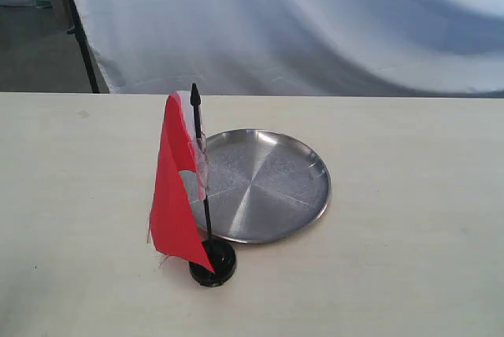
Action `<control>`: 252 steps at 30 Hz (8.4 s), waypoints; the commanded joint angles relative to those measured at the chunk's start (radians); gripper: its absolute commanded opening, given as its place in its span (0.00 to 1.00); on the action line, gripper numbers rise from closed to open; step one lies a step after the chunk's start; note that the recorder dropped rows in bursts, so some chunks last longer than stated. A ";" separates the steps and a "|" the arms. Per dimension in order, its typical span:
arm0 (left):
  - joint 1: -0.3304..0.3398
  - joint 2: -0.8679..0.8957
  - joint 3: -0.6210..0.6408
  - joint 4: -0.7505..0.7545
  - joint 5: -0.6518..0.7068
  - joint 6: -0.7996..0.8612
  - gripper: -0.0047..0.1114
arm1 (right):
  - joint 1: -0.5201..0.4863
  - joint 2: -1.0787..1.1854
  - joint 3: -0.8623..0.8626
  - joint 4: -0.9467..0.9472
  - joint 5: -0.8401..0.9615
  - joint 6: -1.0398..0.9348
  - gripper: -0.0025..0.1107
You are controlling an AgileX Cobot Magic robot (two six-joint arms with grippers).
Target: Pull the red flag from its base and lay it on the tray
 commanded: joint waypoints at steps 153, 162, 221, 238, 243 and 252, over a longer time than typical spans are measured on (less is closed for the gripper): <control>-0.869 1.278 -0.392 -1.134 -0.642 0.876 0.04 | 0.001 -0.007 0.003 0.003 -0.007 0.002 0.02; -0.870 1.381 -0.447 -1.134 -0.565 0.754 0.54 | 0.001 -0.007 0.003 0.003 -0.007 0.002 0.02; -0.870 1.707 -0.706 -0.980 -0.828 0.758 0.05 | 0.001 -0.007 0.003 0.003 -0.007 0.002 0.02; -0.870 1.707 -0.706 -0.983 -0.950 0.778 0.04 | 0.001 -0.007 0.003 0.003 -0.007 0.002 0.02; -0.870 1.707 -0.706 -0.983 -1.011 0.778 0.04 | 0.001 -0.007 0.003 0.003 -0.007 0.002 0.02; -0.870 1.707 -0.706 -0.877 -1.075 0.778 0.04 | 0.001 -0.007 0.003 0.003 -0.007 0.002 0.02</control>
